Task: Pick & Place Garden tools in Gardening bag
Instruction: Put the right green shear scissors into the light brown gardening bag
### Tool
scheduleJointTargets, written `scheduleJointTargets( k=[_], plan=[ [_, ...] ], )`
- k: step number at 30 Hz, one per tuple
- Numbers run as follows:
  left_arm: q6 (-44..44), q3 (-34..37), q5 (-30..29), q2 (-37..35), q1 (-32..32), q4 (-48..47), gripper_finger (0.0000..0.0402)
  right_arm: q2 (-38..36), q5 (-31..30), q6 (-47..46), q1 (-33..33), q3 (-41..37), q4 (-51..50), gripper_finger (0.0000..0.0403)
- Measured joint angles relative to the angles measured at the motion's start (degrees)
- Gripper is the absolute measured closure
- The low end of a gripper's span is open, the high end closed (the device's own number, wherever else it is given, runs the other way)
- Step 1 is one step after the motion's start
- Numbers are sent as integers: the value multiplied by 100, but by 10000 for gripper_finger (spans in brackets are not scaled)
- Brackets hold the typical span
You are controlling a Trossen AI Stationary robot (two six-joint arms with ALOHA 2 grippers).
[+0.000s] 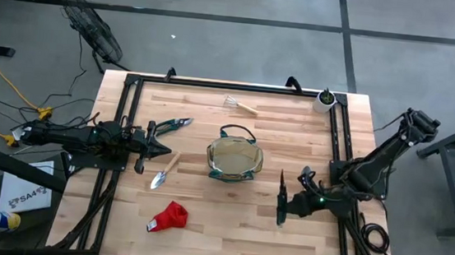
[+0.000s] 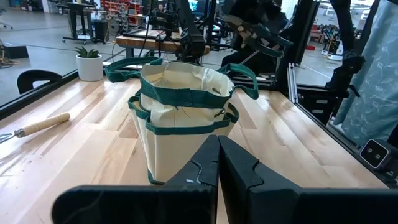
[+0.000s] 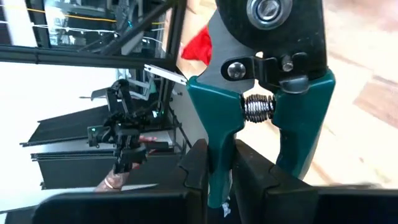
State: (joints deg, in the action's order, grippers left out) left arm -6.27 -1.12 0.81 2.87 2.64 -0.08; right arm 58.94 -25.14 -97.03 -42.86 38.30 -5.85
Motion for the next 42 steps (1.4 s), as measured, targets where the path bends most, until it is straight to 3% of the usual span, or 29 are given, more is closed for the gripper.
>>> scheduleJointTargets(
  k=[26,42],
  plan=[
    [-42,-1,-391,-2,-1,52,402,-717,-72,833,1028,0,160,367],
    [-323,-1,-493,0,-1,217,402,-719,278,1088,1876,0,617,366]
  ],
)
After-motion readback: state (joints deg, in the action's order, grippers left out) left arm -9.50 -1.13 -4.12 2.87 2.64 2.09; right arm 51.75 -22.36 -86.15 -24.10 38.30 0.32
